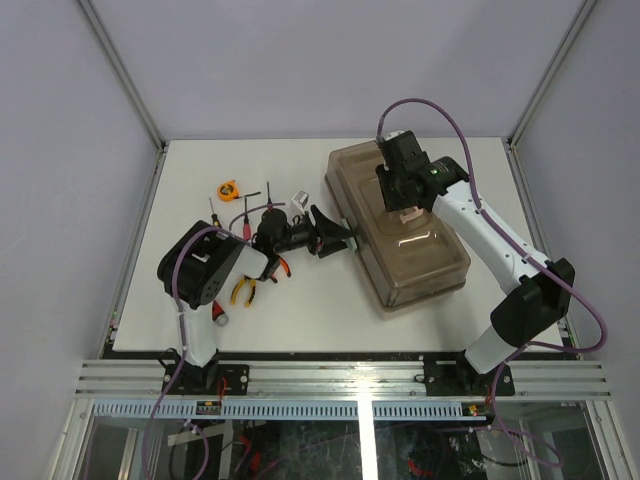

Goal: Pack the tool kit

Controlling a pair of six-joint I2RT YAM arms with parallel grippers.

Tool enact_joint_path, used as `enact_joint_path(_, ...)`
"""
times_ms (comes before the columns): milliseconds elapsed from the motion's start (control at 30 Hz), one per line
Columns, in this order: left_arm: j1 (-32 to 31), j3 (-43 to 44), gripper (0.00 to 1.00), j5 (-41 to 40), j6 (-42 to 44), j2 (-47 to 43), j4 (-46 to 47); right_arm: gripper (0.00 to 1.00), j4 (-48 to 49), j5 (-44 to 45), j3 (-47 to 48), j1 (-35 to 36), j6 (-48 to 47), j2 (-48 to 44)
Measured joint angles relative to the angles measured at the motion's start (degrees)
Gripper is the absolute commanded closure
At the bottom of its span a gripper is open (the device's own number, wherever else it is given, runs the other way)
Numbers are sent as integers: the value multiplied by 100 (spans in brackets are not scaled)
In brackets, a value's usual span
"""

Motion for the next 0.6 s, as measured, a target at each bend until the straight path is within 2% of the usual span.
enact_joint_path(300, -74, 87, 100, -306, 595, -750, -1596, 67, 46, -4, -44, 0, 7, -24)
enact_joint_path(467, -127, 393, 100, -417, 872, -1132, -2103, 67, 66, -7, -118, -24, 63, -85)
enact_joint_path(500, -136, 393, 96, -426, 881, -1139, -2162, 67, 85, -15, -142, -22, 70, -116)
enact_joint_path(533, -140, 393, 87, -450, 901, -1154, -2181, 67, 125, -24, -181, -24, 74, -140)
enact_joint_path(600, -144, 393, 60, -450, 938, -1172, -2181, 67, 181, -22, -236, -24, 79, -179)
